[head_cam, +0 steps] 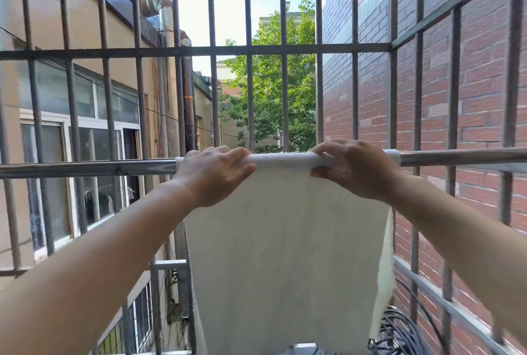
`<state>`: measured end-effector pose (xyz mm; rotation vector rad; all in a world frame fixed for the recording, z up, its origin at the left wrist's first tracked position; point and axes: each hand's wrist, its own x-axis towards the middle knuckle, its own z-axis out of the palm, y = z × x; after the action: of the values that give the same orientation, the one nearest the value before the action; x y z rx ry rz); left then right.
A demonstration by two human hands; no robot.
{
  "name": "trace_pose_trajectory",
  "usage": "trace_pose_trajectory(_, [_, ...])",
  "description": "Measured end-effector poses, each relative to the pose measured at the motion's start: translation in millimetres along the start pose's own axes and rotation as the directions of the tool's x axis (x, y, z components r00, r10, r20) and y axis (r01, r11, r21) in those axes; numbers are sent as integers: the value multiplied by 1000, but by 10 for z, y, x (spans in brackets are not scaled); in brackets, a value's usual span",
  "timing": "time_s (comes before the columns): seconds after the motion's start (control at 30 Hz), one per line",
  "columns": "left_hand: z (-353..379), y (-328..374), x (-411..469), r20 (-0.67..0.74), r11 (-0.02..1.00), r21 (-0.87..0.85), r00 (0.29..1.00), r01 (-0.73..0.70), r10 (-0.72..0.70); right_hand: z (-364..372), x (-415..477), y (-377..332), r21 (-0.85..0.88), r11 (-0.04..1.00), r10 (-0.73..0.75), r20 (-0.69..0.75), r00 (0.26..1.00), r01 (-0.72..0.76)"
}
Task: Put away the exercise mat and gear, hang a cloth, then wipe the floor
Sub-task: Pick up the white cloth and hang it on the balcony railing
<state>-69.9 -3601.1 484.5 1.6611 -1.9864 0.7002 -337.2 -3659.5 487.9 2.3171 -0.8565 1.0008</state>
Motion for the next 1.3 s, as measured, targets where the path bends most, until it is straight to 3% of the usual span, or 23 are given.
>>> trace_pose_trajectory(0.2, [-59, 99, -140, 0, 1000, 22, 1000, -14, 14, -120, -20, -127, 53, 998, 22, -11, 1000, -22])
trace_pose_trajectory(0.37, [-28, 159, -472, -157, 996, 42, 984, -79, 85, -190, -332, -415, 52, 998, -14, -136, 991, 21])
trace_pose_trajectory(0.5, [69, 215, -936, -241, 990, -95, 967, -101, 75, -184, -732, -748, 129, 988, 98, -129, 987, -81])
trace_pose_trajectory(0.63, [215, 214, -1443, -148, 995, -73, 988, -63, 52, -28, -1140, -1086, 193, 961, 209, -49, 977, -196])
trace_pose_trajectory(0.8, [421, 351, -2035, -3, 926, -371, 997, 68, -74, 91, -1642, -1415, 268, 934, 225, 76, 971, -237])
trace_pose_trajectory(0.93, [563, 408, -2484, 75, 930, -353, 994, 105, -84, 141, -1982, -1598, 284, 914, 241, 191, 952, -289])
trace_pose_trajectory(1.1, [803, 543, -3107, 182, 884, -422, 974, 203, -136, 374, -2547, -1969, 338, 852, 272, 368, 889, -400])
trace_pose_trajectory(1.3, [1047, 663, -3923, 352, 857, -391, 915, 336, -198, 699, -3174, -2302, 324, 776, 259, 618, 742, -541])
